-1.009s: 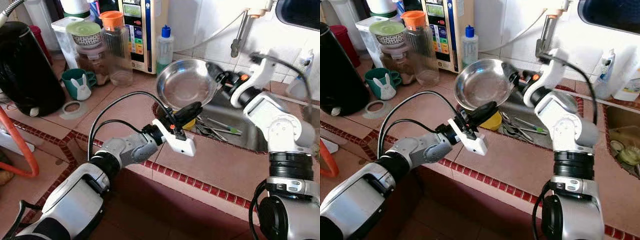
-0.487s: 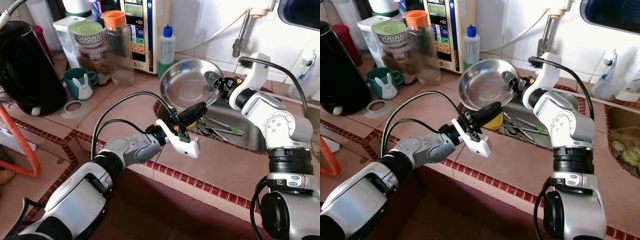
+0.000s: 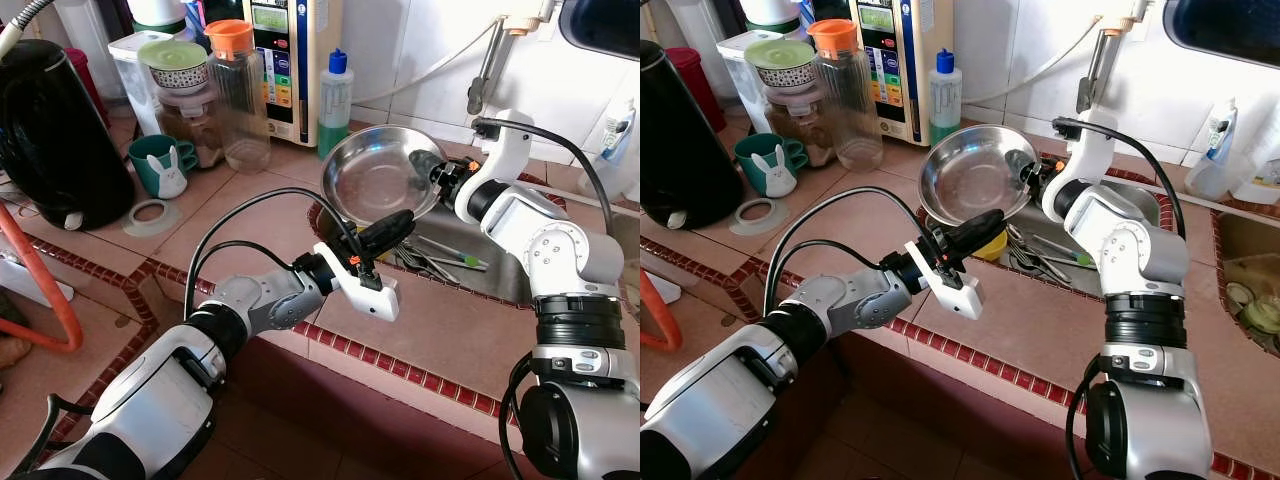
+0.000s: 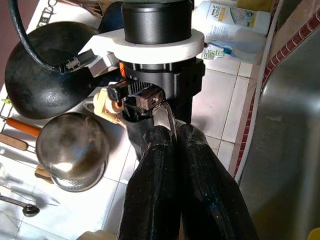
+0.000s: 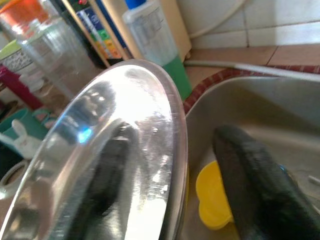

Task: Kitchen organization

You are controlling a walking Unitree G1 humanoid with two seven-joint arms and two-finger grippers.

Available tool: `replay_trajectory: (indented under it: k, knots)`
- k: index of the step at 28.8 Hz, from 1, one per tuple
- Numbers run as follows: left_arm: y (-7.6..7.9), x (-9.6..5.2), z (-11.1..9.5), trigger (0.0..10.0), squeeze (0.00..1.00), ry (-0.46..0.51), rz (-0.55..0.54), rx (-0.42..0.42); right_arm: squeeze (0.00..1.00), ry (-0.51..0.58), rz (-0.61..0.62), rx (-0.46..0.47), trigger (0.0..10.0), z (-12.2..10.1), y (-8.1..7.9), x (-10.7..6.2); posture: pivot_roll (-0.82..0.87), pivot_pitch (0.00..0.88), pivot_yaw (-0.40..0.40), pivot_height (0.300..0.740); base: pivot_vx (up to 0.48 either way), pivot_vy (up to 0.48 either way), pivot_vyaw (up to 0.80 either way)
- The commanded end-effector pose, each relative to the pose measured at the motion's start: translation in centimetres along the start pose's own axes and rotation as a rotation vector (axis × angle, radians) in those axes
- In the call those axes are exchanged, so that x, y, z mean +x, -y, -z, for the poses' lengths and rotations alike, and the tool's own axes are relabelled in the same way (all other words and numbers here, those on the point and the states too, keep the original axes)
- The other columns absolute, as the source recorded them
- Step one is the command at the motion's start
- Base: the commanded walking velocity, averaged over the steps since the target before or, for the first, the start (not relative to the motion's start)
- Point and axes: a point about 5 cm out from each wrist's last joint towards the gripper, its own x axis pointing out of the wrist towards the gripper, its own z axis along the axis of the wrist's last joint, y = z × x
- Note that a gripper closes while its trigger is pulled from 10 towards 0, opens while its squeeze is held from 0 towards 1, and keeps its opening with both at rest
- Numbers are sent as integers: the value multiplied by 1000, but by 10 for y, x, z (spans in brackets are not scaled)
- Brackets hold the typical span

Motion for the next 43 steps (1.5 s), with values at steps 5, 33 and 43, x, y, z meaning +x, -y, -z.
replay_trajectory:
  k: [5,33,43]
  knots:
    - [-9,8,-3,8706,0,46,-35,22,0,-82,9,-20,0,9,8,-2,-28,0,16,740,0,0,0]
    - [-16,7,-3,10000,1000,34,-113,-85,0,-64,37,6,0,8,11,2,-24,0,13,740,0,0,0]
    - [-19,7,-3,10000,1000,38,-135,-93,0,-56,35,21,0,9,9,5,-23,0,12,740,0,0,0]
